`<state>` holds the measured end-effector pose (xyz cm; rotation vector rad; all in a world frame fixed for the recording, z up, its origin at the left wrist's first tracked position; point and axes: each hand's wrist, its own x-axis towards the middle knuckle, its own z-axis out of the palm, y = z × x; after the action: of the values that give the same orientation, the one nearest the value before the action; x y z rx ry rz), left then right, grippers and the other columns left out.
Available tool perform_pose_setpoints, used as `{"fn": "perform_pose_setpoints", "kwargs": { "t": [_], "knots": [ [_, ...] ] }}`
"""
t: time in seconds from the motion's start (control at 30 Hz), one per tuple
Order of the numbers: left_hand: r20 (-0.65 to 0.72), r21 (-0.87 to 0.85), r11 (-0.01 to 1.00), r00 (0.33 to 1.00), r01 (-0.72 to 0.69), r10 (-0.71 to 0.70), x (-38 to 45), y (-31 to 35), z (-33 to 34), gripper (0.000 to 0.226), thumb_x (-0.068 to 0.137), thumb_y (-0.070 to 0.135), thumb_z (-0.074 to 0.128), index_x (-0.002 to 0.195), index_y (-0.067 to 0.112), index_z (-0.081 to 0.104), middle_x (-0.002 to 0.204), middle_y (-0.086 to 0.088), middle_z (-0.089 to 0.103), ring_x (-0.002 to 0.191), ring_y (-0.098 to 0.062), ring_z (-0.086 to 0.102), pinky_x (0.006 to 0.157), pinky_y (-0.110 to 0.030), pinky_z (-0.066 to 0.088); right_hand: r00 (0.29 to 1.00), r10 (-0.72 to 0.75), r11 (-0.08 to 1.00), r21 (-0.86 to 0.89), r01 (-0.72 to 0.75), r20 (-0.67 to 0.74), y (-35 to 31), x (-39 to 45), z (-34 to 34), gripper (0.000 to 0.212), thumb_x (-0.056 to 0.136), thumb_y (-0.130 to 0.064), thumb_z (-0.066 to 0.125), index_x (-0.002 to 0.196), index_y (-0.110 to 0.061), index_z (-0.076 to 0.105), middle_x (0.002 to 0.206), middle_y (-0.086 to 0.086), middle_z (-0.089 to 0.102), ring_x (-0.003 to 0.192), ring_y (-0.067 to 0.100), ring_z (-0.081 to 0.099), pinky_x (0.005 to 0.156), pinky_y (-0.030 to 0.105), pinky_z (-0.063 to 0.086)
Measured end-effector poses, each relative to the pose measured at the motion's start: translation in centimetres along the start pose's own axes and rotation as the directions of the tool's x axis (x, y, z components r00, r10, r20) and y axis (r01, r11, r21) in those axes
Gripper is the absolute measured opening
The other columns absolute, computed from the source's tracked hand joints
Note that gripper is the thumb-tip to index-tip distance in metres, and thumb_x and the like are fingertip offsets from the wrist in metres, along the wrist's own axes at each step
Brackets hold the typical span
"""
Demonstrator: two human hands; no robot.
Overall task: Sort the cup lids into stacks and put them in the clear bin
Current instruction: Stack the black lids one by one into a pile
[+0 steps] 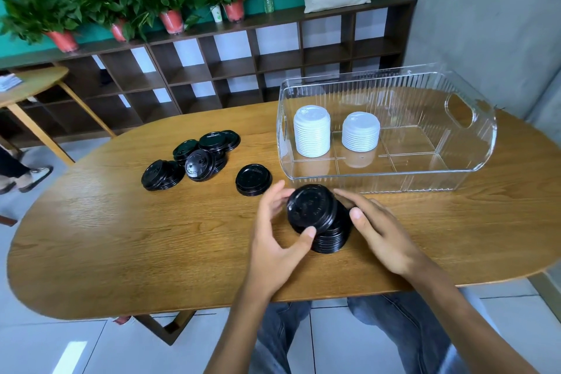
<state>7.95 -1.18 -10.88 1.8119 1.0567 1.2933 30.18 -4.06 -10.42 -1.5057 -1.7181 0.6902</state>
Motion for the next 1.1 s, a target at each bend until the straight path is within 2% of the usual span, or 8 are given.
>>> {"fn": "perform_pose_setpoints", "kwargs": {
  "t": [0.13, 0.27, 0.33, 0.6, 0.77, 1.0, 1.1],
  "knots": [
    [0.077, 0.086, 0.996, 0.997, -0.015, 0.009, 0.33, -0.4, 1.41, 0.079, 0.083, 0.034, 0.078, 0.151, 0.038, 0.038, 0.14, 0.015, 0.059, 0.136, -0.018, 0.053, 0.114, -0.035, 0.04, 1.0, -0.009, 0.999, 0.042, 0.009, -0.014, -0.02, 0.18, -0.07, 0.057, 0.097, -0.065, 0.024, 0.141, -0.04, 0.049, 0.137, -0.024, 0.057, 0.134, 0.004, 0.046, 0.114, 0.049, 0.032],
    [0.126, 0.147, 0.988, 0.992, -0.046, 0.027, 0.29, -0.61, 1.43, 0.08, 0.084, 0.039, 0.078, 0.151, 0.05, 0.034, 0.142, 0.021, 0.055, 0.137, -0.01, 0.05, 0.111, -0.014, 0.034, 1.0, -0.012, 0.999, -0.045, 0.011, -0.011, 0.0, 0.4, 0.17, 0.047, 0.099, -0.06, 0.031, 0.135, -0.04, 0.054, 0.132, -0.028, 0.059, 0.128, 0.0, 0.047, 0.112, 0.047, 0.033],
    [0.127, 0.144, 0.989, 0.992, -0.028, 0.009, 0.28, -0.65, 1.45, 0.081, 0.084, 0.042, 0.077, 0.15, 0.053, 0.032, 0.142, 0.024, 0.053, 0.138, -0.007, 0.049, 0.11, -0.011, 0.033, 1.0, -0.01, 0.998, -0.061, 0.009, -0.015, 0.02, 0.5, 0.25, 0.045, 0.1, -0.06, 0.033, 0.134, -0.039, 0.055, 0.131, -0.028, 0.059, 0.126, 0.0, 0.047, 0.112, 0.046, 0.033],
    [0.135, 0.157, 0.987, 0.991, -0.023, 0.002, 0.2, -0.51, 1.47, 0.081, 0.086, 0.043, 0.076, 0.15, 0.056, 0.029, 0.144, 0.024, 0.052, 0.139, -0.007, 0.048, 0.112, -0.013, 0.033, 1.0, -0.017, 0.999, -0.034, 0.016, -0.025, 0.01, 0.53, 0.34, 0.042, 0.099, -0.056, 0.037, 0.132, -0.038, 0.057, 0.128, -0.026, 0.061, 0.126, 0.001, 0.05, 0.111, 0.047, 0.035],
    [0.14, 0.167, 0.986, 0.99, -0.024, 0.001, 0.12, -0.48, 1.43, 0.08, 0.087, 0.042, 0.076, 0.151, 0.053, 0.029, 0.144, 0.022, 0.053, 0.139, -0.008, 0.048, 0.111, -0.011, 0.032, 1.0, -0.008, 1.0, -0.01, 0.008, -0.028, 0.02, 0.52, 0.28, 0.042, 0.1, -0.053, 0.039, 0.142, -0.05, 0.045, 0.135, -0.028, 0.056, 0.131, -0.003, 0.046, 0.114, 0.047, 0.033],
    [0.148, 0.154, 0.988, 0.989, 0.006, -0.029, 0.1, -0.22, 1.43, 0.081, 0.087, 0.043, 0.076, 0.15, 0.055, 0.027, 0.143, 0.028, 0.052, 0.138, 0.0, 0.046, 0.109, -0.007, 0.03, 0.999, -0.036, 0.999, -0.011, 0.036, -0.039, -0.06, 0.6, 0.39, 0.039, 0.101, -0.049, 0.039, 0.137, -0.045, 0.054, 0.135, -0.029, 0.057, 0.131, 0.003, 0.049, 0.111, 0.05, 0.035],
    [0.154, 0.139, 0.99, 0.987, 0.024, -0.046, 0.14, -0.28, 1.41, 0.082, 0.085, 0.042, 0.077, 0.151, 0.05, 0.029, 0.142, 0.026, 0.053, 0.138, -0.003, 0.047, 0.111, -0.012, 0.032, 0.999, -0.04, 0.998, -0.047, 0.038, -0.03, 0.04, 0.57, 0.41, 0.04, 0.103, -0.054, 0.037, 0.139, -0.045, 0.052, 0.136, -0.029, 0.056, 0.13, 0.002, 0.048, 0.111, 0.049, 0.035]
  ]
}}
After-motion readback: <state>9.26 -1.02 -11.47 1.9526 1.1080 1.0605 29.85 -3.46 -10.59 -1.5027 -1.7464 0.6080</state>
